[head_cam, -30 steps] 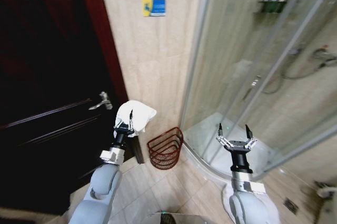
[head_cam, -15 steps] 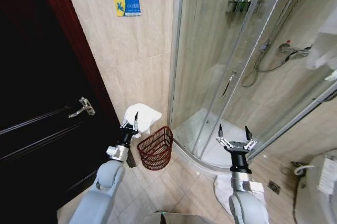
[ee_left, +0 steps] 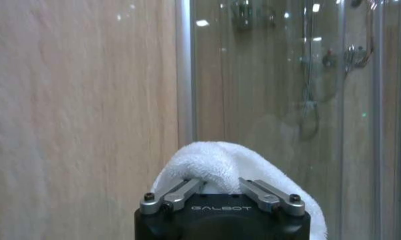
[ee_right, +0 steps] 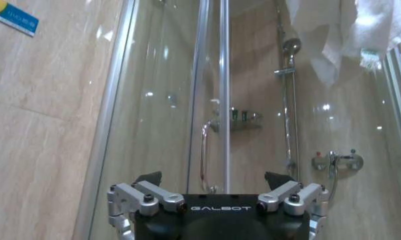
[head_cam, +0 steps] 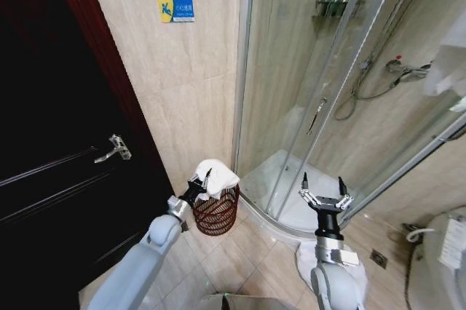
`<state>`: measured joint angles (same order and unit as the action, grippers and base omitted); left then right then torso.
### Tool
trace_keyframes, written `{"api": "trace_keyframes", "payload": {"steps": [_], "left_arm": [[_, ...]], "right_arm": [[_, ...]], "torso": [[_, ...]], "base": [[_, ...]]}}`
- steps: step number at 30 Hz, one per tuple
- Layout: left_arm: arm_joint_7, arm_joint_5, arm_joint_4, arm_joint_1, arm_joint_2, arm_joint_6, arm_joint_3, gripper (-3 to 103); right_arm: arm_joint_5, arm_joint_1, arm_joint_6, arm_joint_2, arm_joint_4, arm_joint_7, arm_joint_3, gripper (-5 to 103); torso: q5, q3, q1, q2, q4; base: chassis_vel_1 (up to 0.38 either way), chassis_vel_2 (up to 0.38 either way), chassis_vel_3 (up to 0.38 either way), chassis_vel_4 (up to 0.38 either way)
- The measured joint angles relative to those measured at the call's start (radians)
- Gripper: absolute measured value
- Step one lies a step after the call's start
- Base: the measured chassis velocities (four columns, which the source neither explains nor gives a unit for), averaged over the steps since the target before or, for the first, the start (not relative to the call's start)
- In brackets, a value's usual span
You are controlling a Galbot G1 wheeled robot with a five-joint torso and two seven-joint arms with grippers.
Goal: Discard the used towel into the hamper.
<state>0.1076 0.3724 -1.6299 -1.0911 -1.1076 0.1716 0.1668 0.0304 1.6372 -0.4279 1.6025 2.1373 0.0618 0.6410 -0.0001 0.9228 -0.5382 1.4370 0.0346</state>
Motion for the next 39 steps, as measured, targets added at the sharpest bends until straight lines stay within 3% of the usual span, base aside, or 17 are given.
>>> {"api": "trace_keyframes", "payload": {"steps": [6, 14, 17, 21, 39], "left_arm": [[0.019, 0.004, 0.216, 0.154, -0.044, 0.043, -0.093, 6], [0.046, 0.01, 0.41, 0.254, -0.068, 0.091, -0.164, 6], [0.087, -0.004, 0.532, 0.315, -0.078, 0.152, -0.197, 6], [0.103, -0.021, 0.633, 0.357, -0.102, 0.186, -0.214, 6], [0.137, -0.091, 0.988, 0.506, -0.178, 0.241, -0.346, 6]], "right_arm": [[-0.006, 0.008, 0.012, -0.025, 0.009, 0.0, 0.005, 100], [0.012, 0.023, 0.006, -0.034, 0.001, -0.007, -0.002, 100], [0.022, 0.043, -0.017, -0.023, -0.002, -0.026, -0.008, 100], [0.024, 0.058, -0.029, -0.03, -0.002, -0.04, -0.01, 100], [0.023, 0.058, -0.031, -0.043, -0.006, -0.043, -0.008, 100]], "torso": [[0.0002, 0.0, 0.0, 0.0, -0.0003], [0.0001, 0.0, 0.0, 0.0, 0.0], [0.0003, 0.0, 0.0, 0.0, 0.0001], [0.0001, 0.0, 0.0, 0.0, -0.0001], [0.0002, 0.0, 0.0, 0.0, 0.0]], "base": [[0.0, 0.0, 0.0, 0.0], [0.0, 0.0, 0.0, 0.0], [0.0, 0.0, 0.0, 0.0], [0.0, 0.0, 0.0, 0.0], [0.0, 0.0, 0.0, 0.0]]}}
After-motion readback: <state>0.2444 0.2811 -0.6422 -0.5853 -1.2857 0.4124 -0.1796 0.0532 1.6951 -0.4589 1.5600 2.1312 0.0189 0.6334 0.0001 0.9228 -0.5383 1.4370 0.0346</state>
